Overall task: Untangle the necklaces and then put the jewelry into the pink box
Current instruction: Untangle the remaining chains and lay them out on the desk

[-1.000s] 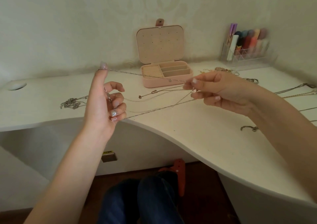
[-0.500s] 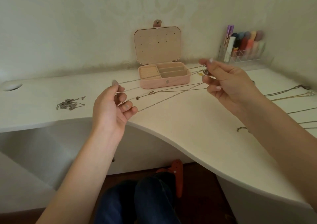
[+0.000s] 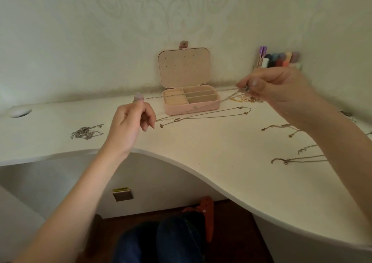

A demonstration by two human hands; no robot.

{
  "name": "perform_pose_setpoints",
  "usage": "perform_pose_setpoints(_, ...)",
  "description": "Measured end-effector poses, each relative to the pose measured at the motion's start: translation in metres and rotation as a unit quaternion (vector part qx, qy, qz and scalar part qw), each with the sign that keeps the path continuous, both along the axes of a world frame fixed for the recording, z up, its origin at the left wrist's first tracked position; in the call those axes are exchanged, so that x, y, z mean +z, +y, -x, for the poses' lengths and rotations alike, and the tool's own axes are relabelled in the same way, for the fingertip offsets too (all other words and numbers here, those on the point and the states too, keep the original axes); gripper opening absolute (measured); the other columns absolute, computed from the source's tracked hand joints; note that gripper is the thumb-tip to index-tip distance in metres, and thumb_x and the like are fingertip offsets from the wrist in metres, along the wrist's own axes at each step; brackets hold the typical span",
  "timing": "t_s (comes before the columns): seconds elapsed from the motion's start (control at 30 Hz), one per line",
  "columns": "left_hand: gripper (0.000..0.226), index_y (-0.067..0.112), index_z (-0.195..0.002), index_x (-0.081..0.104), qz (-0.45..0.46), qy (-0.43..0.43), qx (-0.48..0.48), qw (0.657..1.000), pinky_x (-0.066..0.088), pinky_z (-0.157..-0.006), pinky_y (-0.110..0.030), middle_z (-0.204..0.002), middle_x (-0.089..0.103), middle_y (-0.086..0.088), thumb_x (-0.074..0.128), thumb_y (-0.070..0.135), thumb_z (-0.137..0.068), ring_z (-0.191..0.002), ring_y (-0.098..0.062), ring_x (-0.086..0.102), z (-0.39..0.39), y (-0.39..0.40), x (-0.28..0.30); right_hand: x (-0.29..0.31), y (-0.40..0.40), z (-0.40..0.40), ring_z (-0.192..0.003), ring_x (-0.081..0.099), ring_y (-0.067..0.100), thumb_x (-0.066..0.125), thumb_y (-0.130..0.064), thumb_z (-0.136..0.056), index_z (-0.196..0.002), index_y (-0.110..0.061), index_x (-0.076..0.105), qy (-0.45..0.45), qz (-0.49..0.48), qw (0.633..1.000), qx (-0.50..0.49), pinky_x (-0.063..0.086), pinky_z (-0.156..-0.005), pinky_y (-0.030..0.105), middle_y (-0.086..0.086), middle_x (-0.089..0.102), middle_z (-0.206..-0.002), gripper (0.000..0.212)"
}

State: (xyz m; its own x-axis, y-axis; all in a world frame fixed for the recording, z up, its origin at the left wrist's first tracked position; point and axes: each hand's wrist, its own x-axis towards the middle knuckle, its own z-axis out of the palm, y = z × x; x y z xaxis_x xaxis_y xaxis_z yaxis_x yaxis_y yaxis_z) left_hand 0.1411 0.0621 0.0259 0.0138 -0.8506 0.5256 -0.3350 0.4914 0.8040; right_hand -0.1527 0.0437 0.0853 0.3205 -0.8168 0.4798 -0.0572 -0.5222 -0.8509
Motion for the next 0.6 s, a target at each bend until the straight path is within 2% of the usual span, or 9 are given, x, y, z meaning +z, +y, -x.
perform_pose_setpoints(0.1,0.056,0.017,-0.052,0.056,0.020,-0.031,0.005,0.999,0.037,-0.060,-0.026,-0.056,0.057,-0.002,0.028,0.048,-0.089,-0.054,-0.006,0.044,-0.002,0.000,0.005,-0.007,0.005,-0.002,-0.069,0.066,0.003,0.065,-0.008,-0.084,-0.088,-0.018,0.073,-0.006,0.047,0.991,-0.122,0.052,-0.072,0.015,-0.011,0.071,-0.075,0.014)
perform_pose_setpoints(0.2,0.056,0.018,-0.051,0.056,0.025,-0.039,0.002,0.999,0.037,-0.060,-0.025,-0.055,0.055,-0.004,0.032,0.052,-0.090,-0.056,-0.009,0.046,0.002,0.002,-0.001,-0.020,0.009,-0.008,-0.063,0.070,0.011,0.063,-0.007,-0.086,-0.088,-0.014,0.071,-0.061,-0.022,0.983,-0.172,0.057,-0.070,0.021,-0.008,0.073,-0.074,0.011)
perform_pose_setpoints(0.27,0.058,0.017,-0.052,0.056,0.018,-0.048,0.007,0.999,0.040,-0.063,-0.024,-0.056,0.058,0.001,0.034,0.056,-0.089,-0.059,-0.010,0.049,0.002,0.003,-0.008,-0.026,0.009,-0.008,-0.068,0.071,0.011,0.061,-0.008,-0.088,-0.091,-0.010,0.070,-0.091,-0.100,0.979,-0.150,0.057,-0.072,0.020,-0.003,0.074,-0.076,0.010)
perform_pose_setpoints(0.33,0.056,0.016,-0.055,0.057,0.011,-0.075,0.018,0.997,0.042,-0.069,-0.029,-0.060,0.059,0.002,0.035,0.055,-0.088,-0.064,-0.012,0.053,-0.003,0.002,-0.015,-0.031,0.010,-0.005,-0.076,0.071,0.012,0.060,-0.006,-0.086,-0.092,-0.006,0.070,-0.109,-0.148,0.977,-0.107,0.056,-0.078,0.020,0.002,0.074,-0.084,0.011)
perform_pose_setpoints(0.43,0.052,0.018,-0.057,0.056,0.042,-0.177,0.040,0.982,0.041,-0.079,-0.039,-0.068,0.059,0.002,0.031,0.050,-0.089,-0.076,-0.013,0.053,-0.012,0.001,-0.019,-0.036,0.012,-0.001,-0.089,0.069,0.007,0.065,-0.001,-0.080,-0.094,-0.006,0.071,-0.050,-0.142,0.985,-0.080,0.053,-0.084,0.017,0.007,0.073,-0.094,0.016)
perform_pose_setpoints(0.53,0.051,0.033,-0.060,0.053,0.106,-0.284,0.061,0.951,0.031,-0.087,-0.034,-0.085,0.062,0.011,0.026,0.065,-0.091,-0.088,-0.011,0.052,-0.015,0.004,-0.021,-0.039,0.013,0.000,-0.080,0.066,0.001,0.065,0.007,-0.079,-0.103,-0.008,0.069,-0.008,-0.129,0.988,-0.080,0.047,-0.064,0.006,0.003,0.070,-0.090,0.029)
perform_pose_setpoints(0.6,0.061,0.032,-0.061,0.056,0.132,-0.319,0.074,0.935,0.023,-0.092,-0.029,-0.097,0.066,0.007,0.019,0.070,-0.090,-0.097,-0.012,0.052,-0.015,0.005,-0.023,-0.042,0.012,0.001,-0.081,0.066,0.005,0.064,0.011,-0.079,-0.109,-0.011,0.067,-0.008,-0.129,0.989,-0.072,0.050,-0.072,0.010,0.004,0.063,-0.092,0.038)
